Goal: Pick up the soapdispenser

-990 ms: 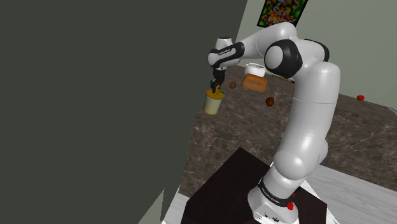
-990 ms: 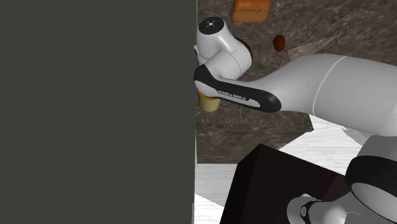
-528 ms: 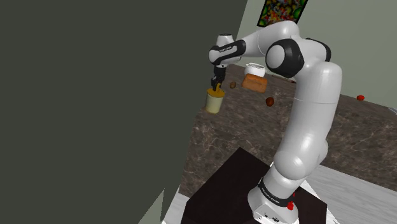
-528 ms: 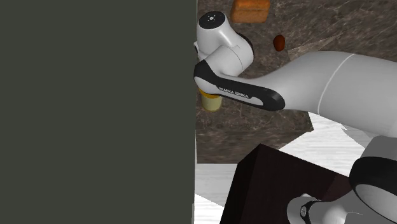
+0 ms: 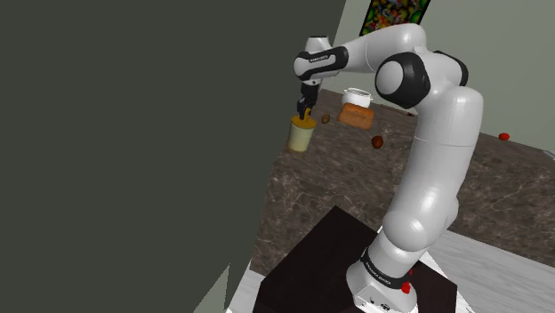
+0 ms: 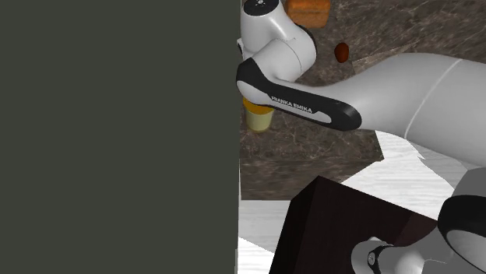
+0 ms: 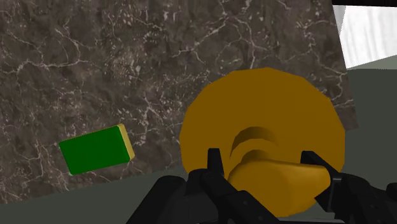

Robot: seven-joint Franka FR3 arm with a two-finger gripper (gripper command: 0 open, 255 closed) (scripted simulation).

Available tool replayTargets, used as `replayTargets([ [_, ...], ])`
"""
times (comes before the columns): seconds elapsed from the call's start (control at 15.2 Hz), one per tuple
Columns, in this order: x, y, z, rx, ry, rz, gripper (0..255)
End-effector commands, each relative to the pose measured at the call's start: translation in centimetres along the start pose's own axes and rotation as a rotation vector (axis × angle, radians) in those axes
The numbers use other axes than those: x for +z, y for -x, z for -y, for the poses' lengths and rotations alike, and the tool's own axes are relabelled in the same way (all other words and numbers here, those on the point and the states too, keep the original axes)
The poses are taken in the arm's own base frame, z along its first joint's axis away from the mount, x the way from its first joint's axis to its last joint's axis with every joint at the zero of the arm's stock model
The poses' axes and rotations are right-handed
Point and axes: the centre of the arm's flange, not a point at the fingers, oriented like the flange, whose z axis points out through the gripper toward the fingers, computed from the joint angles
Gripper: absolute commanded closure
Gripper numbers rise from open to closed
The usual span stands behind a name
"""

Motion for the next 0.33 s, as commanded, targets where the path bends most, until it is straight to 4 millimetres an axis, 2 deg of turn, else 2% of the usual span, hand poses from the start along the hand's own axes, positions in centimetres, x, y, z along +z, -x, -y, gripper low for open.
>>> replayTargets([
  [0.0,-1.1,-0.1,-0.3,0.0,0.0,0.0,255],
  [0.13,-2.1,0.0,-0.5,0.0,0.0,0.0,255],
  [0.26,-2.2,0.0,-0.5,0.0,0.0,0.0,255],
])
